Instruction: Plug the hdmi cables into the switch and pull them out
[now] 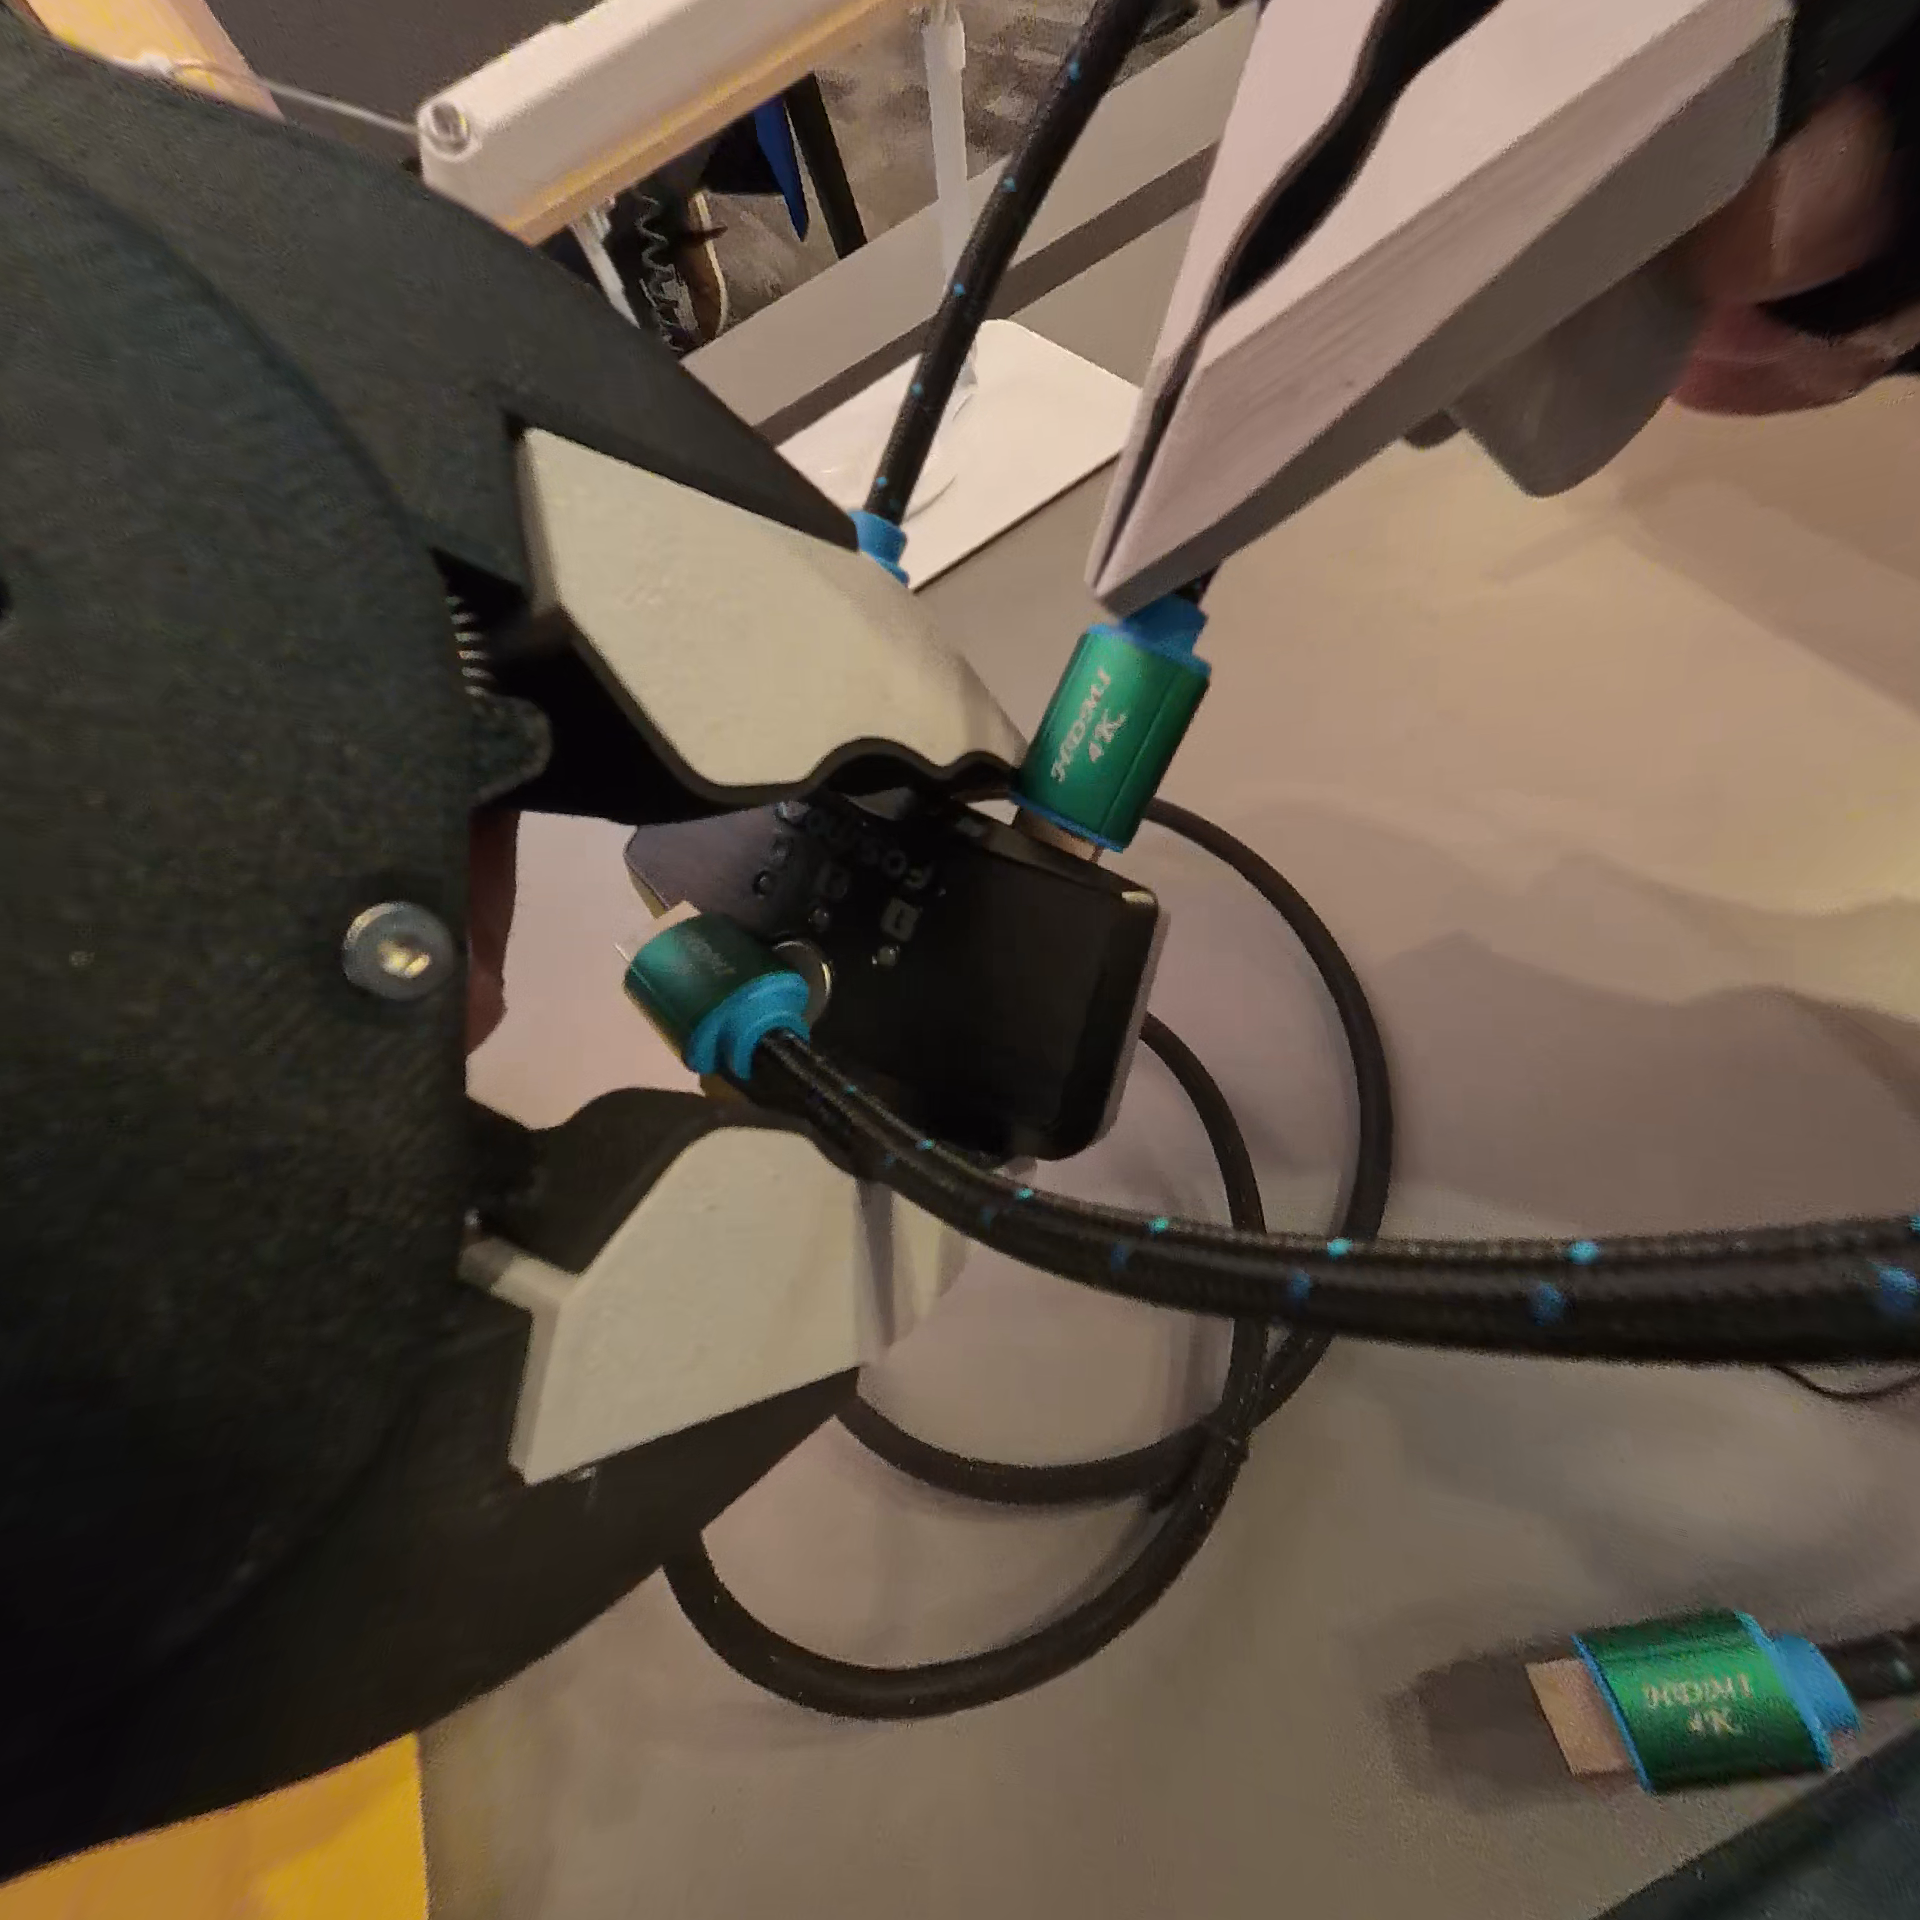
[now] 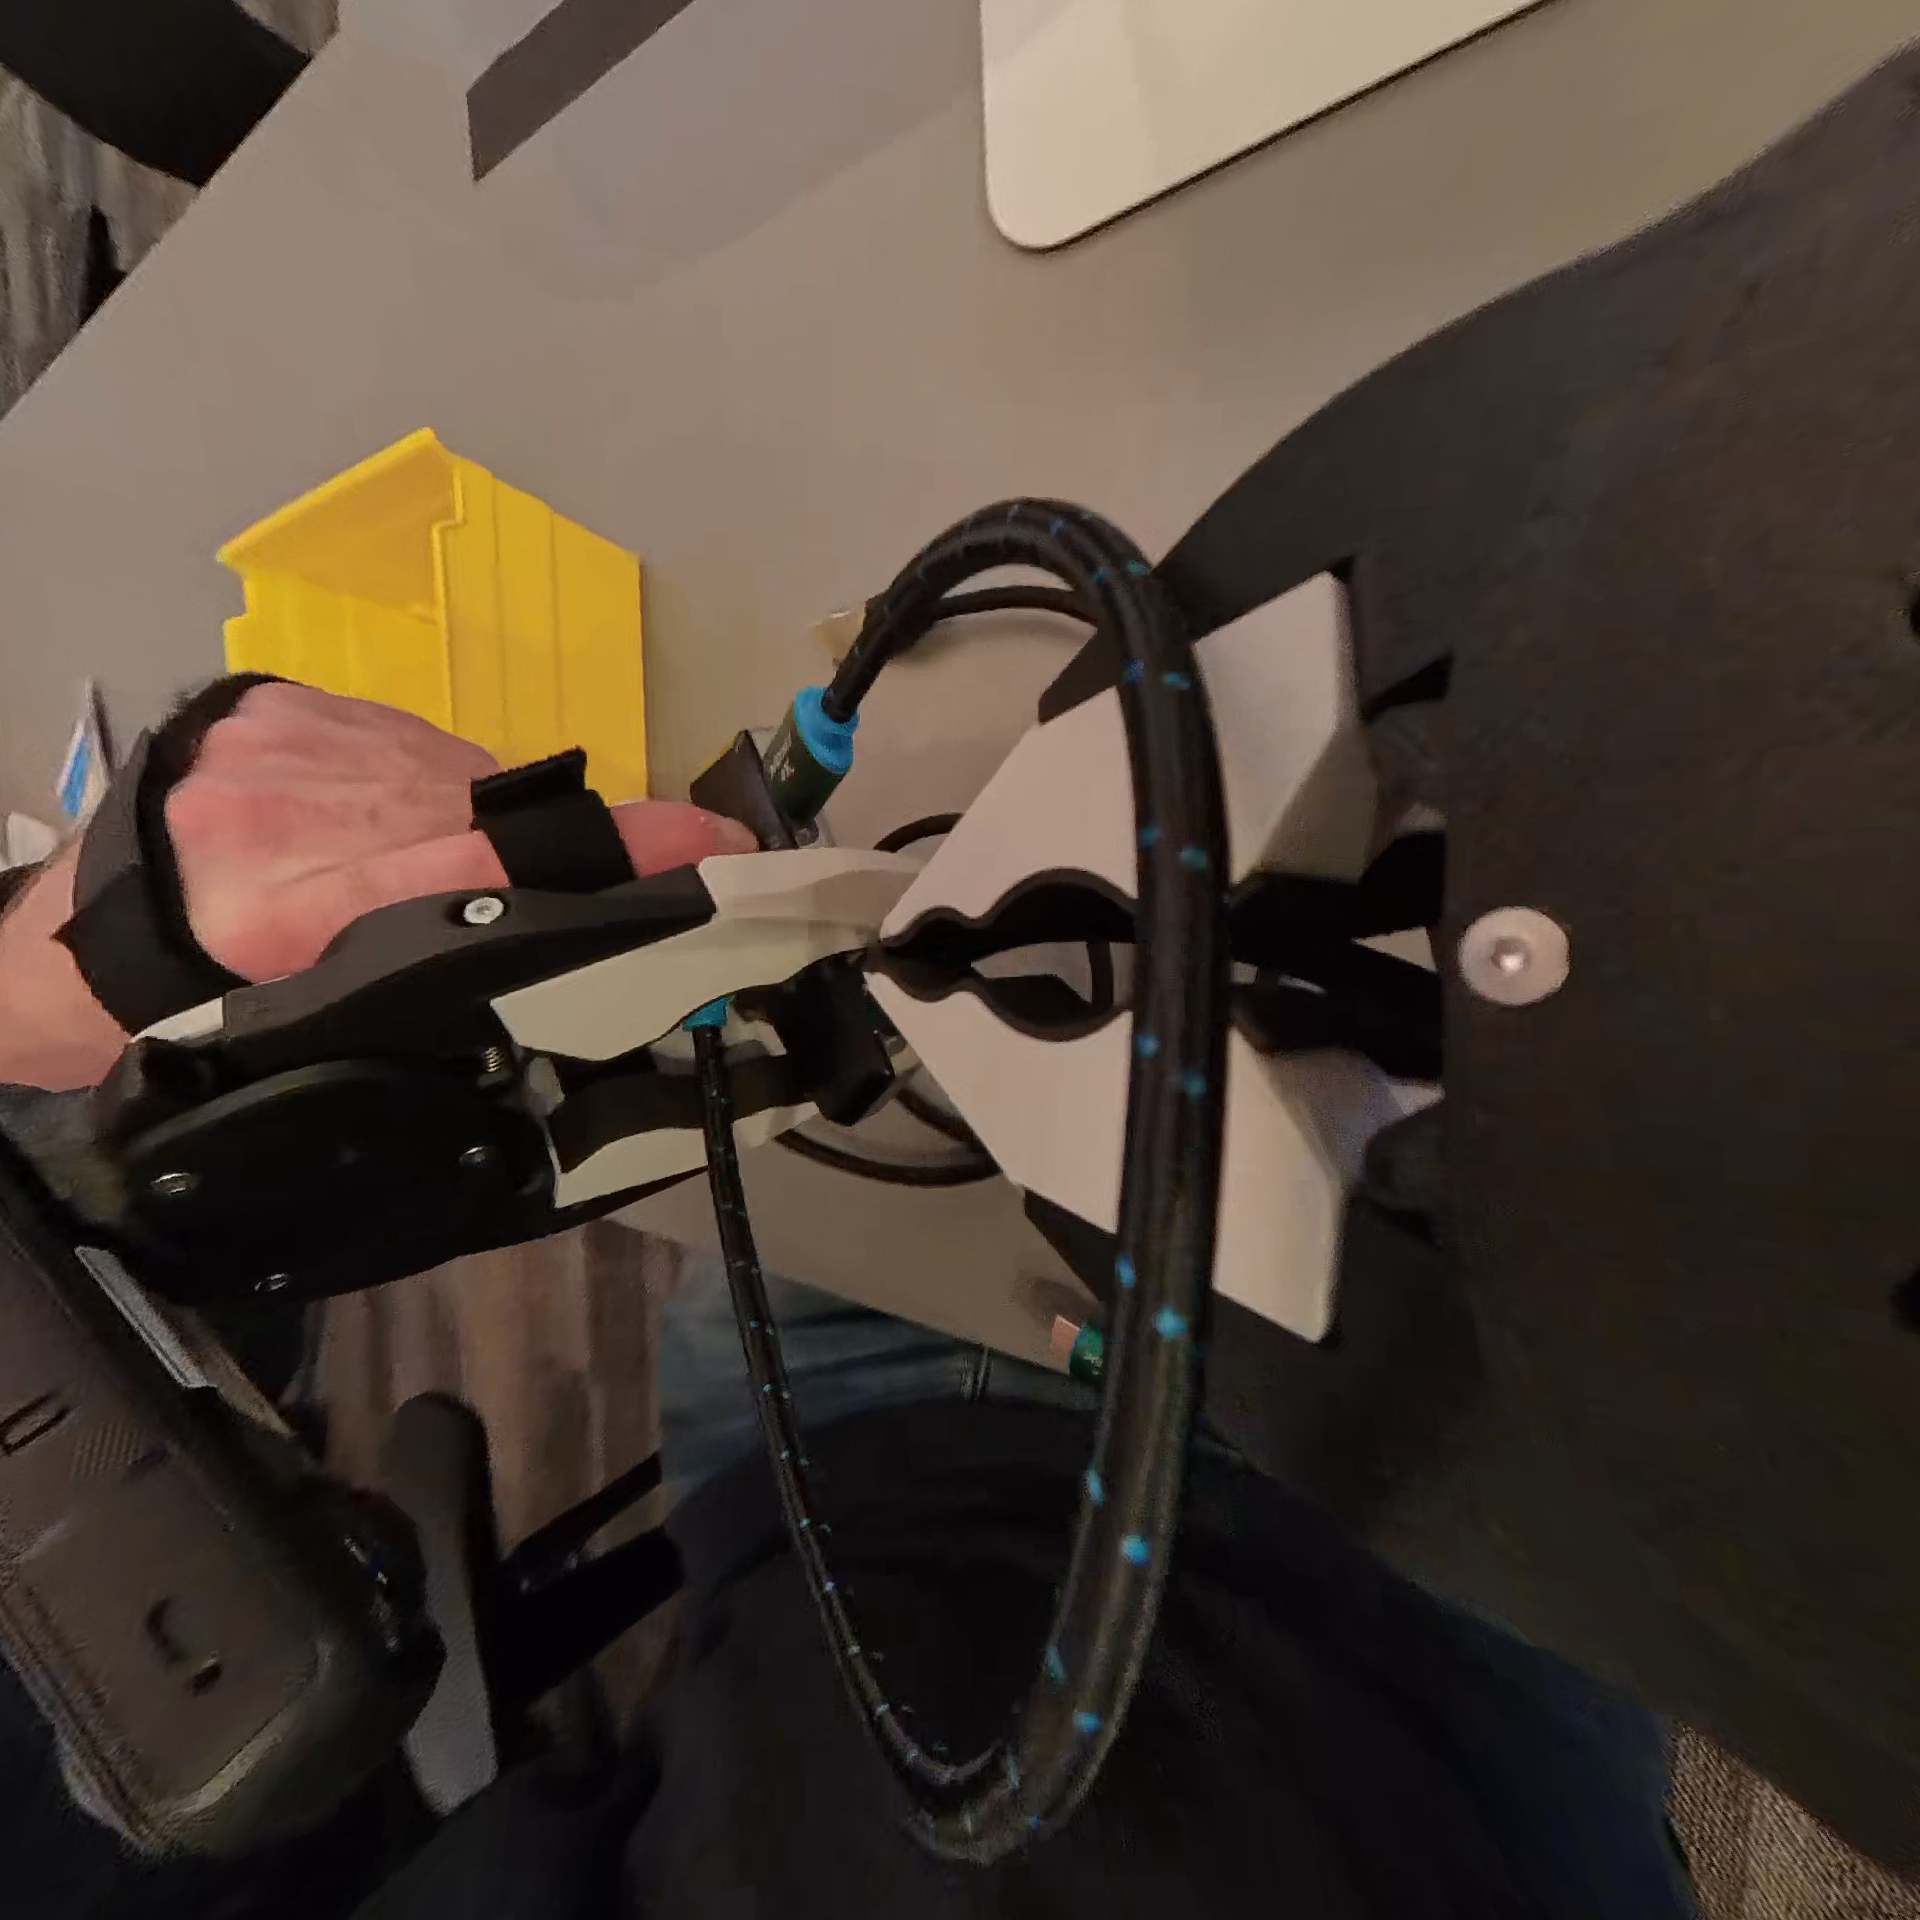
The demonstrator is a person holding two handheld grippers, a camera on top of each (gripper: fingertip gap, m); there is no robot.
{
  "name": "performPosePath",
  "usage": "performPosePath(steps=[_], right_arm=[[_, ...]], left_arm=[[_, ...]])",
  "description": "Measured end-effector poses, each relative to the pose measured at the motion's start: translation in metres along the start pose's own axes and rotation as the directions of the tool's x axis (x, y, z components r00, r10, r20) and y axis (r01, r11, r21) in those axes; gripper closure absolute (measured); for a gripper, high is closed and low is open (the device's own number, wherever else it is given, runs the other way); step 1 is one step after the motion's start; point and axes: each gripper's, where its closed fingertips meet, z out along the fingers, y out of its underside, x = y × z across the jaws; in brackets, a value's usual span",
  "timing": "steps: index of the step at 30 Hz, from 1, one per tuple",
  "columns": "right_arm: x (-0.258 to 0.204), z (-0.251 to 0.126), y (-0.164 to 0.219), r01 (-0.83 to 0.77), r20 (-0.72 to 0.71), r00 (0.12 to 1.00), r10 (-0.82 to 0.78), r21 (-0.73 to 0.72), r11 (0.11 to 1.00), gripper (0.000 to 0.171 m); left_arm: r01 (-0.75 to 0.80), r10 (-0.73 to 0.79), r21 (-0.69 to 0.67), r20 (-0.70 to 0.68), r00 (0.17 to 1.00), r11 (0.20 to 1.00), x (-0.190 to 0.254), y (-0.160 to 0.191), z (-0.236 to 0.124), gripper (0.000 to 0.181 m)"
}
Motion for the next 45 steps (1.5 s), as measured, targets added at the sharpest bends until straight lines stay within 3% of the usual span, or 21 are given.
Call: performPosePath(steps=[2,4,7,11,19,26,30,37,42,45], right_arm=[[-0.001,-0.001,-0.003,0.018,-0.006,1.0,-0.018,0.035,0.999,0.171],[-0.005,0.001,0.01,0.011,0.032,0.999,-0.01,-0.034,0.999,0.138],[-0.011,0.007,0.019,0.056,0.062,0.997,-0.051,-0.086,0.995,0.124],[-0.015,0.014,0.023,0.096,0.087,0.993,-0.086,-0.127,0.987,0.155],[-0.011,0.012,0.025,0.01,0.069,0.998,-0.007,-0.055,0.998,0.157],[0.002,0.008,0.032,-0.067,-0.02,0.998,0.067,-0.012,0.998,0.157],[0.007,0.006,0.034,-0.071,-0.078,0.994,0.07,-0.008,0.997,0.158],[0.01,0.007,0.033,-0.045,-0.146,0.988,0.039,-0.034,0.998,0.158],[0.011,0.011,0.027,-0.034,-0.191,0.981,0.026,-0.04,0.999,0.157],[0.009,0.013,0.022,-0.032,-0.201,0.979,0.027,-0.021,0.999,0.158]], left_arm=[[0.007,-0.007,0.0,-0.008,1.0,1.0,0.005,0.002,0.002,0.121],[0.01,-0.01,-0.004,-0.004,1.0,1.0,0.006,0.004,0.001,0.121],[-0.013,0.013,-0.005,-0.008,1.0,1.0,0.006,0.001,-0.002,0.121],[-0.054,0.053,-0.018,-0.031,0.998,0.998,0.008,-0.005,-0.003,0.121],[0.006,-0.006,-0.004,0.015,1.0,1.0,0.0,-0.002,0.0,0.116],[0.198,-0.196,-0.003,0.143,0.97,0.98,-0.019,0.017,-0.02,0.092],[0.359,-0.354,0.016,0.205,0.912,0.933,-0.022,0.035,-0.042,0.085],[0.576,-0.634,0.27,0.245,0.734,0.772,-0.063,0.035,-0.094,0.091],[0.564,-0.571,0.094,0.189,0.799,0.82,-0.053,0.02,-0.048,0.053],[0.568,-0.561,0.009,0.162,0.812,0.823,-0.047,0.023,-0.019,0.041]])
